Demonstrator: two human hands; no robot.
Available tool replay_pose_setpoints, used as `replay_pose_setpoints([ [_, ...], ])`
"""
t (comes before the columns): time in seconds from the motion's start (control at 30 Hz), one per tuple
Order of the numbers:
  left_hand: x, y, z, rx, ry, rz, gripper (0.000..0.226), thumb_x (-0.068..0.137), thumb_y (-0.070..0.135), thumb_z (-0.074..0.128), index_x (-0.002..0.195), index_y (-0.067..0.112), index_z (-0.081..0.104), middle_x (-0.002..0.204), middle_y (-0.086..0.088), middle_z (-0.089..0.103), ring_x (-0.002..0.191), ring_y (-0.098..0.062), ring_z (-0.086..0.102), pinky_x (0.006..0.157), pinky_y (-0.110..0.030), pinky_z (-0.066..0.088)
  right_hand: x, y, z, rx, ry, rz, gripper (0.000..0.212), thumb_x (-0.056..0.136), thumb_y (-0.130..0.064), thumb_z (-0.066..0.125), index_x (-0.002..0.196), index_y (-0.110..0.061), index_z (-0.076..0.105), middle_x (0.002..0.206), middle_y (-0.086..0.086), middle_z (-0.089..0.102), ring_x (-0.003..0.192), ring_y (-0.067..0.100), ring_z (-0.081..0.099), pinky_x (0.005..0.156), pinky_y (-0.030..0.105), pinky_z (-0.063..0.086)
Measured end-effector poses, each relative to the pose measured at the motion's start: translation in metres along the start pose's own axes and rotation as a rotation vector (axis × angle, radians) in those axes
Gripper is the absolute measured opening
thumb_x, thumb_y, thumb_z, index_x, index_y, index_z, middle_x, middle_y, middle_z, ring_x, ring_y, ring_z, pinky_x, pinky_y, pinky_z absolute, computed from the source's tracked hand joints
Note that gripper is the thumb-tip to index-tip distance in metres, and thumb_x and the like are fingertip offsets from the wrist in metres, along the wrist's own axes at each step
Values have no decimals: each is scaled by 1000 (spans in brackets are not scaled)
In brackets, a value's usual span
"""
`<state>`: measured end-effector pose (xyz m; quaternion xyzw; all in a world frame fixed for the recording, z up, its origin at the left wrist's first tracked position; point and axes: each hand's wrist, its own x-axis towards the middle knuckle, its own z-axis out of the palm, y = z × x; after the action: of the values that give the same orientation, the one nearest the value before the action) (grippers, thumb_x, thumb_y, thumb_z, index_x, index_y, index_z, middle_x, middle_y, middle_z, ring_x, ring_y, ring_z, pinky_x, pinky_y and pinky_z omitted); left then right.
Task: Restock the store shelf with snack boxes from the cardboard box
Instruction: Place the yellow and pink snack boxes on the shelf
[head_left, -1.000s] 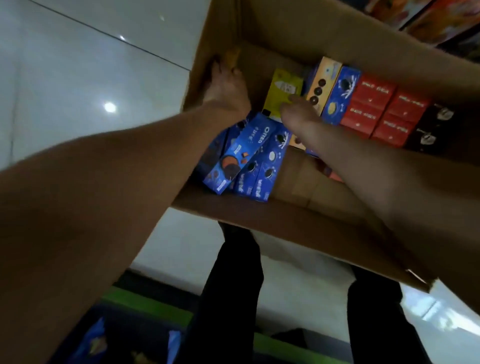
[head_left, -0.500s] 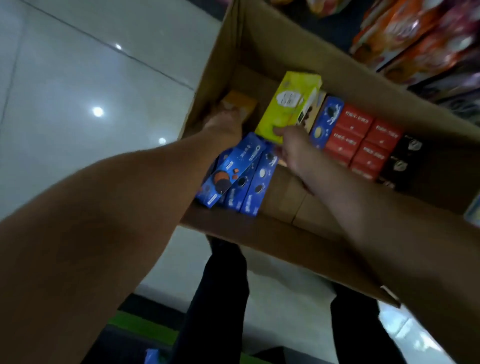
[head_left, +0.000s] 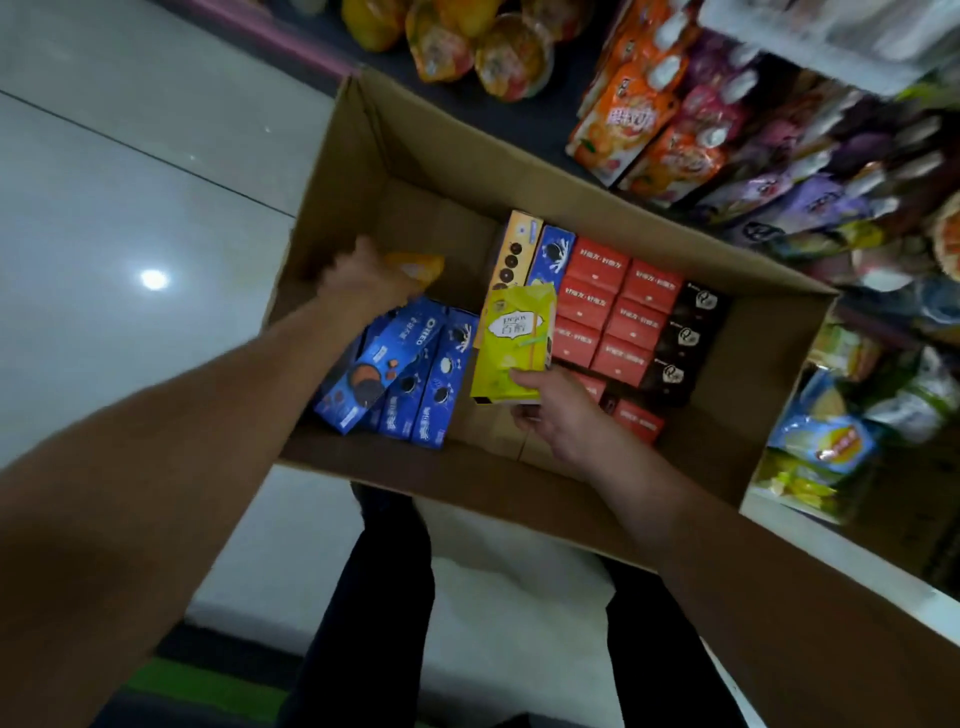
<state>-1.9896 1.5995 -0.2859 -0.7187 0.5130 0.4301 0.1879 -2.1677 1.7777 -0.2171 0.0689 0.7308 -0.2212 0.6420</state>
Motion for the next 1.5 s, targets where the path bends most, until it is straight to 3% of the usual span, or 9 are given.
replay_pose_setpoints([
  [0.1,-99,-11,-28,-720,-198,-92,58,76,39,72,126,13,56,111,-13,59,87,-24,58,72,-35,49,-56,-9,-9,60,-17,32,7,91,-17,66,94,-22,61,87,-1,66,66,14,55,52,22,44],
  [0.2,-218,-25,-58,-1270,-454,-94,32,90,40,53,113,20,66,110,-8,67,84,-20,63,68,-31,47,-130,-25,-12,48,-58,-37,8,89,-16,67,95,-21,64,79,-6,70,61,10,58,51,19,44],
  [0.33,-359,-30,-92,-1679,-469,23,47,90,45,50,126,17,62,117,-10,69,96,-25,67,75,-36,53,-232,-51,-17,-110,-209,-227,26,88,-13,68,113,-19,63,100,-2,73,85,16,69,68,28,51],
  [0.57,-590,-16,-130,-2023,-334,424,94,59,34,82,141,3,48,137,-27,51,116,-48,55,90,-62,50,-410,-80,-50,-182,-530,-358,25,85,6,59,104,-10,62,90,7,74,75,20,72,66,31,55],
  [0.7,-697,-19,-120,-2035,-163,605,100,57,27,75,146,-1,40,135,-33,52,120,-55,51,100,-74,33,-513,-72,-66,-386,-723,-499,35,78,16,56,105,-7,57,101,22,67,89,32,62,83,44,48],
  [0.9,-822,-56,-66,-2168,156,842,96,66,25,66,152,2,29,147,-30,38,127,-56,41,105,-78,20,-624,-22,-71,-713,-948,-611,49,61,14,59,104,-7,52,97,26,63,84,34,62,71,47,52],
  [1.07,-914,-71,-10,-2388,620,735,85,58,29,78,135,2,57,128,-28,60,117,-51,54,96,-59,44,-681,50,-70,-963,-1135,-671,54,52,-3,53,106,0,48,93,25,58,86,41,58,78,68,47],
  [1.3,-1006,-53,82,-2410,1269,530,81,70,51,79,139,15,56,134,-20,59,109,-43,63,83,-53,55,-717,145,-112,-1130,-1393,-608,26,75,-23,61,99,-15,53,87,1,75,75,25,73,57,35,57],
  [1.5,-1074,-1,142,-2239,1560,191,55,71,36,77,122,20,68,126,-18,65,108,-37,66,78,-44,58,-744,177,-178,-1252,-1544,-536,31,83,-30,73,104,-16,56,99,8,76,89,33,73,67,42,59],
])
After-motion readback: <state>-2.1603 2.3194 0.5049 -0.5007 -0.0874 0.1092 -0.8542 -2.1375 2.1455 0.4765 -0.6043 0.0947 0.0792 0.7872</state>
